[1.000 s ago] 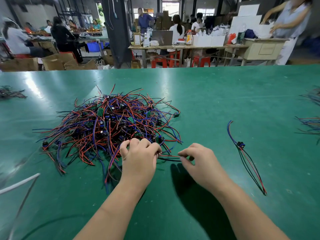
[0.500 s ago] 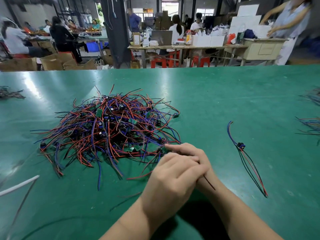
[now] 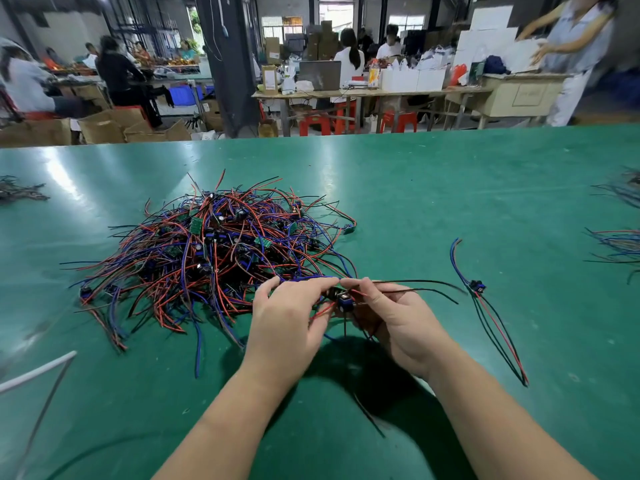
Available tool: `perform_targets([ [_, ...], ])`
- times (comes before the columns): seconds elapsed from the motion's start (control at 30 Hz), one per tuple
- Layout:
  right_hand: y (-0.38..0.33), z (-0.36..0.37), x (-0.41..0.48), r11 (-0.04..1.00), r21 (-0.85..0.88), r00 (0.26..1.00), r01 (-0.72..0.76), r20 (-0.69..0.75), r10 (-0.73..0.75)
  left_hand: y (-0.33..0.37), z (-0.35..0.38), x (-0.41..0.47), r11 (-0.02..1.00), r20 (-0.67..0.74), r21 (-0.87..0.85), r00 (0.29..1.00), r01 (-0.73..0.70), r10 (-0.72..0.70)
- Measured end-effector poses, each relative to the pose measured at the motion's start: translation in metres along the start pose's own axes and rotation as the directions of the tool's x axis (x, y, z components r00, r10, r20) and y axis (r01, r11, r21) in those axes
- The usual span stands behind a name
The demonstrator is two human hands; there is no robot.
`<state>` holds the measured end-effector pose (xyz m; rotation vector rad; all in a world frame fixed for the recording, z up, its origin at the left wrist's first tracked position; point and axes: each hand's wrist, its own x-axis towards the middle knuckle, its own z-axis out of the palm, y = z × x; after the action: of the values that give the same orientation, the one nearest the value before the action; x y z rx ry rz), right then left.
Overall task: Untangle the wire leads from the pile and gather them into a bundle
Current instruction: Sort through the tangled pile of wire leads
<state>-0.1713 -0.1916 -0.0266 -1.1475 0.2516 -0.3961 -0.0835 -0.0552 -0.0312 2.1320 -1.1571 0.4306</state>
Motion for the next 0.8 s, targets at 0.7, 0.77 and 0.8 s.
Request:
perform_targets([
  [0.7,0.008,-0.012,0.013,0.888,-0.402,0.846,0.225,-0.372,-0.383,0.003,-0.002,0.006,0.964,-0.319,-0.158,0.913,0.213,-0.254],
  [0.77,0.003,-0.017,0.014,0.873,-0.415,0.795,0.256,-0.424,-0.434,0.001,-0.003,0.007,0.95,-0.343,-0.224,0.894,0.219,-0.287],
  [0.8,0.003,-0.018,0.013,0.852,-0.462,0.788,0.247,-0.416,-0.454,0.001,-0.004,0.007,0.937,-0.349,-0.279,0.887,0.209,-0.302],
])
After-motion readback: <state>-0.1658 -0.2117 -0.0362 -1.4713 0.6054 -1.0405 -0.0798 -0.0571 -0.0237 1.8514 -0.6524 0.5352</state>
